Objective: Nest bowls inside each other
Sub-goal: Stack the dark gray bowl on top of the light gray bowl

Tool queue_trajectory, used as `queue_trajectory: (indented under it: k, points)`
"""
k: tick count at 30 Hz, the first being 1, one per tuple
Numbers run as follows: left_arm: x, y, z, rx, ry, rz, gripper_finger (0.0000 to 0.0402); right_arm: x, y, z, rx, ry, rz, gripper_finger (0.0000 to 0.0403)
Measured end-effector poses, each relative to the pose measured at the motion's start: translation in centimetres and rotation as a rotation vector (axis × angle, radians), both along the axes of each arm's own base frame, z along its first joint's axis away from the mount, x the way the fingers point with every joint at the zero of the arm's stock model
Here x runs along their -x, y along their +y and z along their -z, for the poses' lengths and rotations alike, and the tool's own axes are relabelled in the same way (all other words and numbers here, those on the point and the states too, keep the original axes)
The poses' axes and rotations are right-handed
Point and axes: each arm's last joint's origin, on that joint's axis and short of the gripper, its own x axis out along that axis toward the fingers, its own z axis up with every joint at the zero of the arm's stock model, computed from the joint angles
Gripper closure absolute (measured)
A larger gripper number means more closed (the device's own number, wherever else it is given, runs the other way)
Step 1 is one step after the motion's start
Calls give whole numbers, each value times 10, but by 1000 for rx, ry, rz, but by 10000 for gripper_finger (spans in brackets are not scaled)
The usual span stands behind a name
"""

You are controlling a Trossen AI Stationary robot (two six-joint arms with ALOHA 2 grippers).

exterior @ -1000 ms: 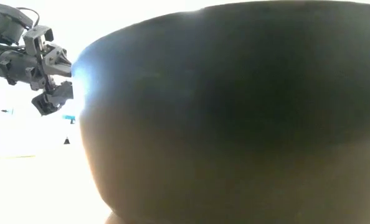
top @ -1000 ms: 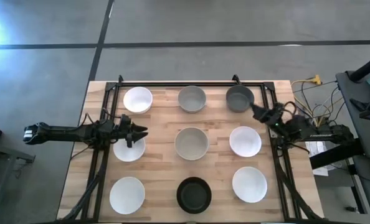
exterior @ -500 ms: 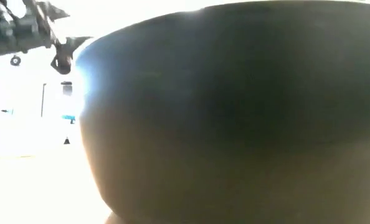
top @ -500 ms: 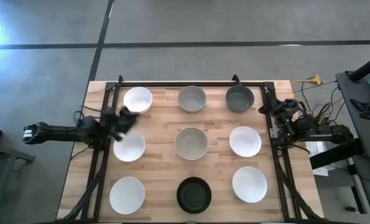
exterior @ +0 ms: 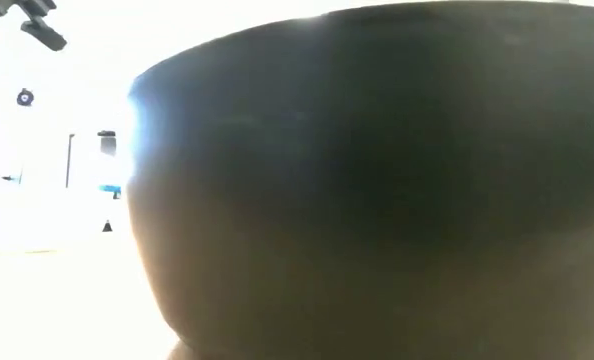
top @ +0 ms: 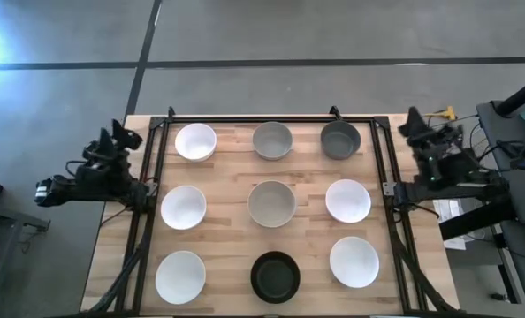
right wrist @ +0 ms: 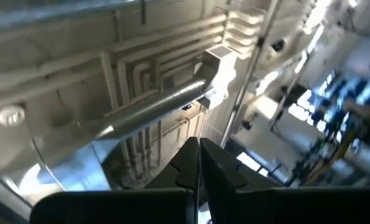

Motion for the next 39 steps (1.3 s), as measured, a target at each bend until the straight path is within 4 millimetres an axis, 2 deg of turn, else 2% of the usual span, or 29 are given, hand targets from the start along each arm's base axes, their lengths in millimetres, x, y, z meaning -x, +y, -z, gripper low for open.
queue_trajectory:
  k: [6, 11, 14, 21, 26, 28, 31, 34, 36, 39]
  points:
    - [1, 5, -1, 165, 83, -191, 206, -11, 1, -59, 102, 127, 58, 394]
    - [2, 8, 1, 324, 87, -229, 206, -27, 6, -101, 251, 274, -62, 394]
    - [2, 8, -3, 319, 71, -220, 206, -41, 8, -120, 283, 394, -156, 394]
    - [-1, 4, -19, 140, 44, -152, 206, -81, 8, -145, 229, 715, -218, 394]
    - [-3, 2, -40, 72, -26, -49, 206, -120, 8, -146, 213, 923, -232, 394]
    - [-11, 2, -55, 45, 34, -22, 206, -136, 7, -137, 188, 1047, -212, 394]
    - [-33, 0, -83, -41, 297, 18, 206, -155, 5, -124, 143, 1228, -191, 393]
    - [-57, 1, -109, -29, 643, 22, 206, -169, -1, -110, 116, 1395, -173, 385]
    - [-68, 3, -125, 18, 821, -33, 206, -177, -8, -100, 98, 1483, -162, 373]
    - [-79, 6, -148, 45, 969, -160, 206, -185, -21, -91, 73, 1536, -185, 348]
